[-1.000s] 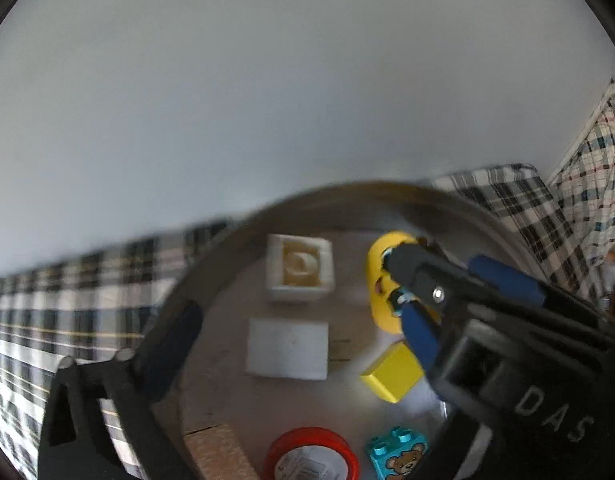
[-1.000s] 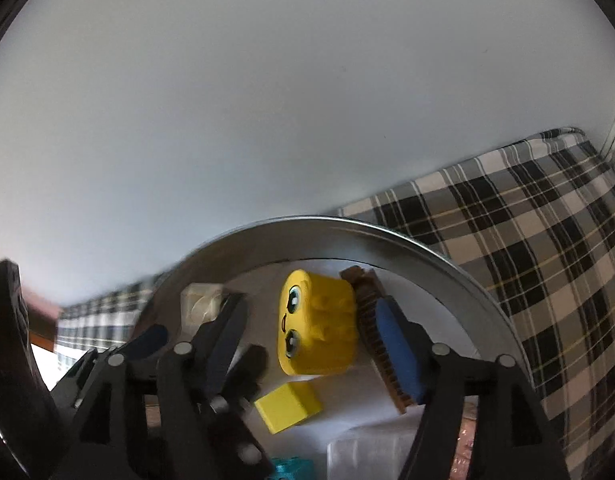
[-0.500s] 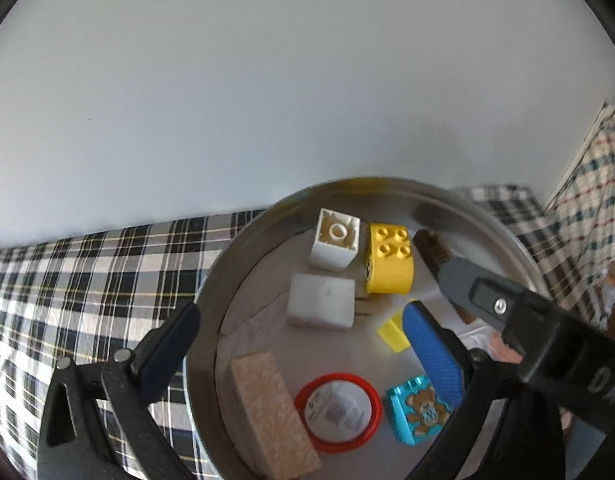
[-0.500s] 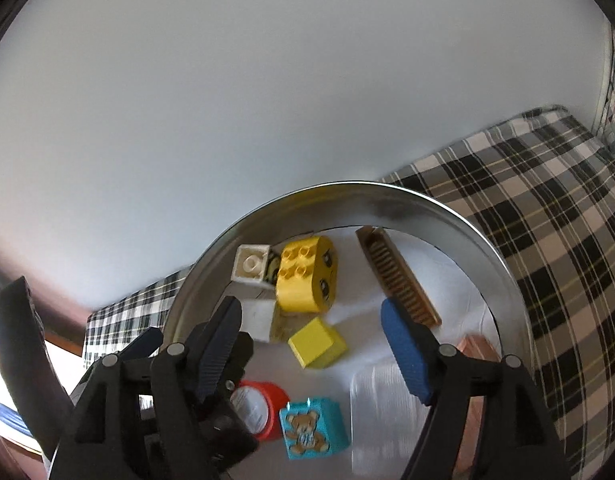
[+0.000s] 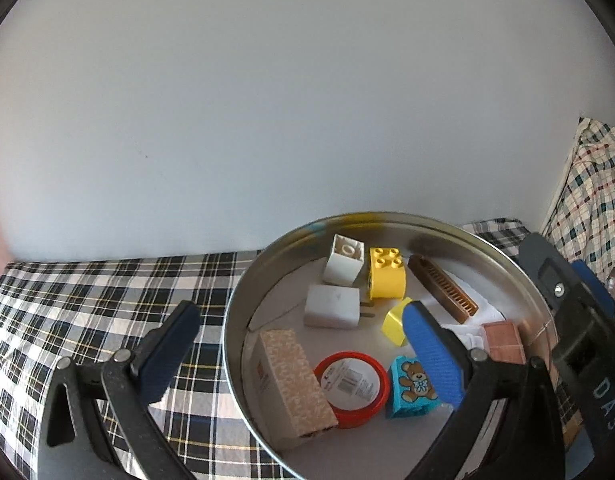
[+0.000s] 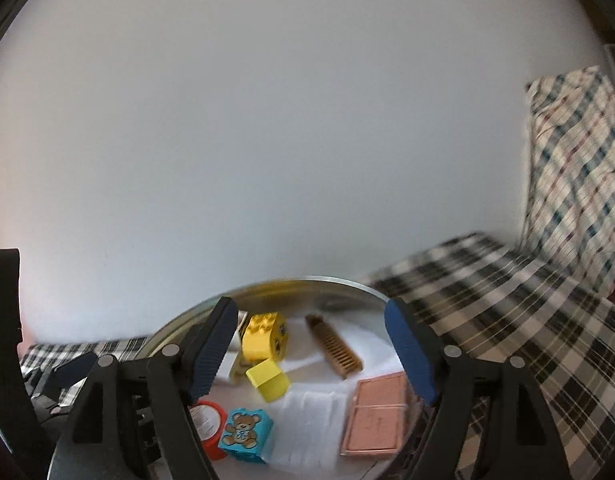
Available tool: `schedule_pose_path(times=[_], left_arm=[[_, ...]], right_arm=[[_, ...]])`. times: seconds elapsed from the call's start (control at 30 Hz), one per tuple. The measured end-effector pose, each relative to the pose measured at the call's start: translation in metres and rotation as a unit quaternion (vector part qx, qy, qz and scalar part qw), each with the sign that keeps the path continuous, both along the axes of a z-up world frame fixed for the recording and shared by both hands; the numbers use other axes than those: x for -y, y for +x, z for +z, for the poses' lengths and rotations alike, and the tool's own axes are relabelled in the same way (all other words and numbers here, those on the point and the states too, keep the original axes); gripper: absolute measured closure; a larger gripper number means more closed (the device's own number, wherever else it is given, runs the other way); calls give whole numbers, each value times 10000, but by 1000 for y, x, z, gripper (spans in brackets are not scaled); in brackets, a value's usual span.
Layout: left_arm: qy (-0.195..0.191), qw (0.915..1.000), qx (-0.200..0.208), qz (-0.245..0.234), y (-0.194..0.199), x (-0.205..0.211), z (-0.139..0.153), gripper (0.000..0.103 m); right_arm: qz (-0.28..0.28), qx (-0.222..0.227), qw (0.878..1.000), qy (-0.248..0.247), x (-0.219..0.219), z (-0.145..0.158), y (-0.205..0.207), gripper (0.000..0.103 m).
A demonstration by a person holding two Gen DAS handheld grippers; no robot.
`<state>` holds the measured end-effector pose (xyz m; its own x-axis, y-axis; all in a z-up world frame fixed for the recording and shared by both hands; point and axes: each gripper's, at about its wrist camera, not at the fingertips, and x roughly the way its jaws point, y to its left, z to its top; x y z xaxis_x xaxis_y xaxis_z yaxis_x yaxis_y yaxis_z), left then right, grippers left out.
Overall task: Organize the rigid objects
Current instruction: 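Lift both open tools up and away from the tin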
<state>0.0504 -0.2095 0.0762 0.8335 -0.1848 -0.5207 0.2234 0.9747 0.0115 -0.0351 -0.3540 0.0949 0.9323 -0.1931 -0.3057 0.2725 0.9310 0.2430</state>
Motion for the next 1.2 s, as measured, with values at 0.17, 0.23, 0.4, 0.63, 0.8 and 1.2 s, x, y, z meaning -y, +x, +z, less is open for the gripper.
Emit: schedule_pose_path(times=[0.17, 0.23, 0.4, 0.63, 0.8, 1.2], left_arm=[[-67, 9996, 270, 61, -15, -5, -4, 1], [-31, 9992, 386, 84, -21, -5, -6, 1], [-11, 9981, 599, 154, -33, -10, -11, 1], [-40, 9960, 878, 138, -52, -15, -7, 1], [-76, 9947, 1020, 116, -65, -19, -5, 1], [-214, 9941, 1060, 72, -87, -38, -5, 1]], right_arm=[[-129, 255, 9993, -239, -4, -3, -9, 17], [-129, 248, 9990, -345, -6, -6, -12, 17], [-188, 379, 9977, -531, -12, -7, -27, 17], [-259, 486, 9966, -611, -16, -6, -45, 16], [-261, 554, 9949, -797, -23, -3, -55, 16], [-193, 652, 9929, -978, -36, 0, -75, 16]])
